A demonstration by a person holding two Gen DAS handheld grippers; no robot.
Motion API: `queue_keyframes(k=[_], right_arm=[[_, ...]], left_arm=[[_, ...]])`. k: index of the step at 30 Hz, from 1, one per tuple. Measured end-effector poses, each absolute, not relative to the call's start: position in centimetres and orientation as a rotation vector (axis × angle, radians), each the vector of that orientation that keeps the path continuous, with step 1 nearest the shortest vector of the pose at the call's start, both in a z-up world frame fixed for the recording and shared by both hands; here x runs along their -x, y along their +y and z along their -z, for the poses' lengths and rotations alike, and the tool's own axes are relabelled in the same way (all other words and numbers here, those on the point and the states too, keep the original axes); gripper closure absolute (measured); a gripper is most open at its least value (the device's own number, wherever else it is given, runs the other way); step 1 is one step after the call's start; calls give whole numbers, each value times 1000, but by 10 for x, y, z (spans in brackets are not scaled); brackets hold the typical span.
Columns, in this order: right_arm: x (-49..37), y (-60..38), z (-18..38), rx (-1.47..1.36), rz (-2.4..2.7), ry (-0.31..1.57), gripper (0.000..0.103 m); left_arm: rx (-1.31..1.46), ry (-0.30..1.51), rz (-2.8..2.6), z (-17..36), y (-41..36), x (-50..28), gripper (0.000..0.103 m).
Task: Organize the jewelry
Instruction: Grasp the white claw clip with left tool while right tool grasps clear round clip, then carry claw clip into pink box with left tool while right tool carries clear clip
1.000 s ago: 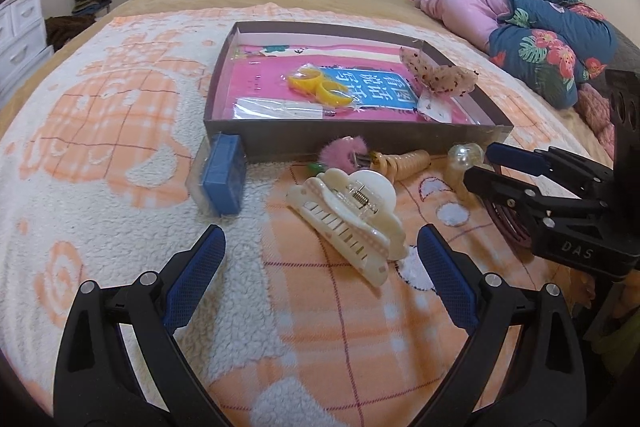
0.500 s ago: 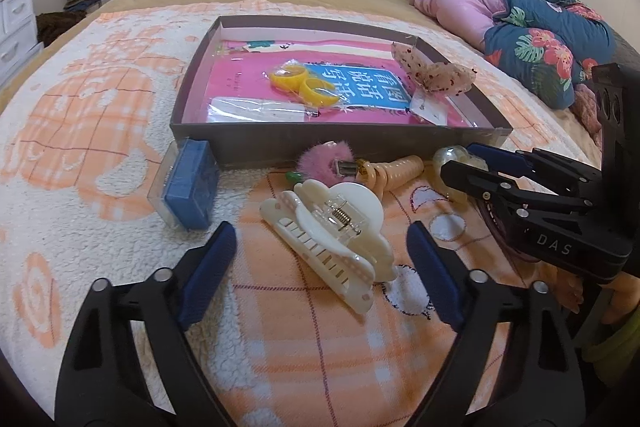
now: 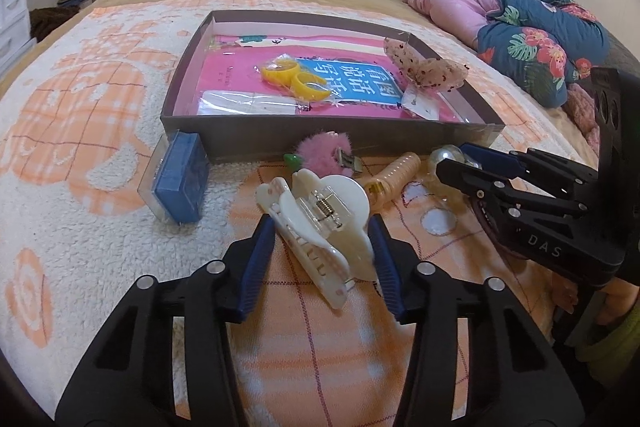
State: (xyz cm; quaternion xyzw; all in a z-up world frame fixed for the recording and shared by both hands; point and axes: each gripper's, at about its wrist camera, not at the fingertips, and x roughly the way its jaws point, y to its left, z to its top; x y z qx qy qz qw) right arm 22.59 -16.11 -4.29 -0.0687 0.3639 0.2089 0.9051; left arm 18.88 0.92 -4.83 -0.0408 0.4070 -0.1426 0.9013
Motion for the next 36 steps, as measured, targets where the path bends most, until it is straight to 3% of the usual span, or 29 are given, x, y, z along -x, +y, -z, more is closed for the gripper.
queue_keyframes(k=[13, 36], right_arm=[[-197, -165, 34, 102, -491, 754, 68], [-174, -182, 4, 36, -530, 693, 68]], left_arm=[[102, 817, 292, 41, 25, -171, 89], [97, 723, 306, 5, 17, -162, 89]])
